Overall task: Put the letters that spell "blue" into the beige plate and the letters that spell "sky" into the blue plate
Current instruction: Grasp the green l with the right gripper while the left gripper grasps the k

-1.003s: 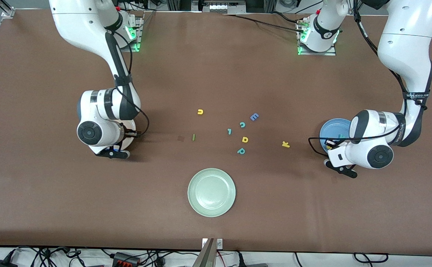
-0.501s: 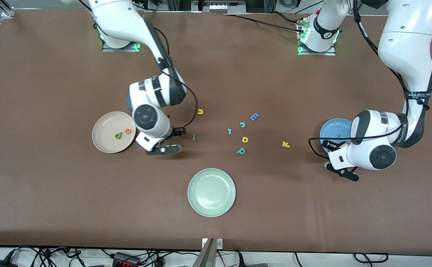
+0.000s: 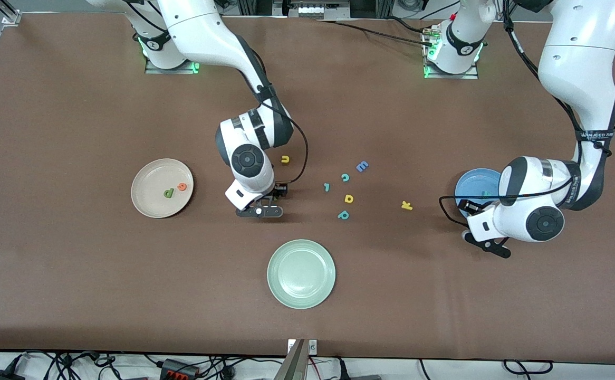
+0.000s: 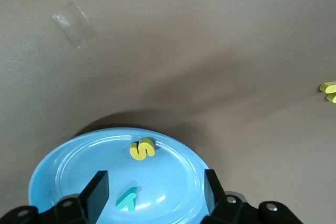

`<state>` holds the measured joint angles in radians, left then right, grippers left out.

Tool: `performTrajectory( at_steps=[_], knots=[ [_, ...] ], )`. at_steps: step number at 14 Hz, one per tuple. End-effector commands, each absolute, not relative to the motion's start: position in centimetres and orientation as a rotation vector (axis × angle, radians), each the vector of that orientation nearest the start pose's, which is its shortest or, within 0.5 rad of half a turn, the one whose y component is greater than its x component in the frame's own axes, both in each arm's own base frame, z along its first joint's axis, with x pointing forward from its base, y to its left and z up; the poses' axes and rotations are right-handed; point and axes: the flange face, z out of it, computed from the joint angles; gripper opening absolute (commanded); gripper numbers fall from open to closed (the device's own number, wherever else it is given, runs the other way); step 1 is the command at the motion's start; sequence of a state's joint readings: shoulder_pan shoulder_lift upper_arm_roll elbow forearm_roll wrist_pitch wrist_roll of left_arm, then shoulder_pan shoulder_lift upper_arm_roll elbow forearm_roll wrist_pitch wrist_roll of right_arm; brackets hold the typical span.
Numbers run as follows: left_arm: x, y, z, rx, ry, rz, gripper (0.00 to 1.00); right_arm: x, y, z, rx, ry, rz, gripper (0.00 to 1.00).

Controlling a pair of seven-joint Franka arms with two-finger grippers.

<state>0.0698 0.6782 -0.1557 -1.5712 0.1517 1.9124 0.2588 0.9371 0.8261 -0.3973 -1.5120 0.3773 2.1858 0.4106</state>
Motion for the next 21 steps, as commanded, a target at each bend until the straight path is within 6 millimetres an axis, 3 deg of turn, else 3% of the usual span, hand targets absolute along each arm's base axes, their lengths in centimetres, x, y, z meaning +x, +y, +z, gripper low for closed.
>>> performTrajectory(
  at_steps=[1,3,7,9,10,11,12,15,17,20,21],
  knots=[
    [66.6,-4.2,23.4,-3.028,0.629,0.508,0.81,56.8,42.5,18.9,-3.15,0.048,0.11,0.63],
    [66.6,-6.7,24.7,-3.045,0.617,0.472,0.82,56.7,42.6,18.3,-3.154,0.05,0.117,0.56],
    [65.6,-13.1,25.3,-3.101,0.16,0.463,0.82,56.1,43.1,17.5,-3.151,0.038,0.137,0.48],
    [64.9,-14.7,25.0,-3.081,-0.137,0.475,0.81,56.2,43.0,17.6,-3.149,0.04,0.137,0.3],
    [64.3,-15.8,24.6,-3.07,-0.29,0.5,0.81,56.2,42.9,17.6,-3.148,0.044,0.137,0.16],
    [63.8,-15.9,24.0,-3.056,-0.439,0.535,0.81,56.3,42.9,17.6,-3.132,0.058,0.147,0.04],
    [63.3,-15.7,23.3,-3.03,-0.582,0.583,0.8,56.6,42.7,17.9,-3.107,0.091,0.159,0.0],
    [62.7,-15.1,22.1,-2.963,-0.951,0.608,0.76,57.7,42.5,20.1,-3.061,0.127,0.141,0.0],
    [62.4,-15.8,21.6,-2.864,-1.185,0.577,0.69,59.6,39.7,21.9,-3.065,0.194,0.135,0.0],
    [61.7,-16.0,20.1,-2.831,-1.306,0.53,0.63,60.9,30.5,22.0,-3.137,0.138,0.461,0.0],
    [60.8,-16.7,19.2,-2.847,-1.333,0.489,0.63,61.0,26.4,22.3,-3.159,0.119,0.52,0.0]
  ],
)
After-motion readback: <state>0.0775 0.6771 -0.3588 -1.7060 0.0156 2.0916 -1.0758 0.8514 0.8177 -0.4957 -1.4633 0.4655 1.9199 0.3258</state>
